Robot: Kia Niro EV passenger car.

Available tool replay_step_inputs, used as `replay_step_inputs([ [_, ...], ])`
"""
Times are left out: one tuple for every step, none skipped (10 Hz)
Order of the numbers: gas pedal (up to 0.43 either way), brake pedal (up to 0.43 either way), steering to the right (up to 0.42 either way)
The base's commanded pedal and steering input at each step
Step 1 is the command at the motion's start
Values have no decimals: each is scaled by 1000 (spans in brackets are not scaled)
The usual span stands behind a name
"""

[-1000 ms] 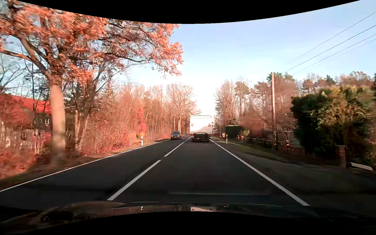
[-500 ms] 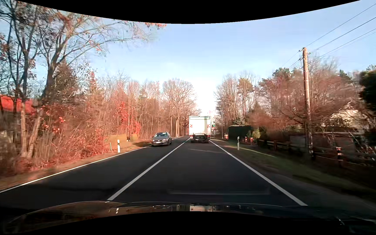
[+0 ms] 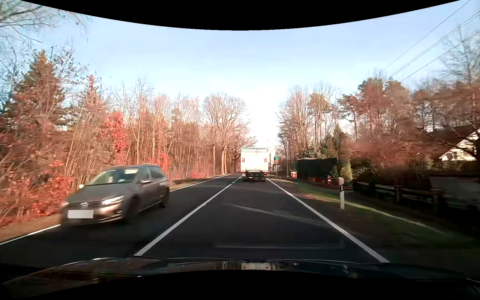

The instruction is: Follow the waypoints while adhering to traffic rules and regulations

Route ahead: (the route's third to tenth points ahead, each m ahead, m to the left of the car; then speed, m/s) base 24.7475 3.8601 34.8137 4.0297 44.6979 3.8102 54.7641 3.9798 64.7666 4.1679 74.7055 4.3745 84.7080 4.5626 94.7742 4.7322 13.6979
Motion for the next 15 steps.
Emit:
replay_step_inputs([
  [118,0,-3],
  [118,0,-3],
  [118,0,-3],
  [118,0,-3],
  [118,0,-3],
  [118,0,-3],
  [118,0,-3],
  [118,0,-3],
  [118,0,-3],
  [118,0,-3],
  [118,0,-3],
  [118,0,-3],
  [118,0,-3],
  [118,0,-3],
  [118,0,-3],
])
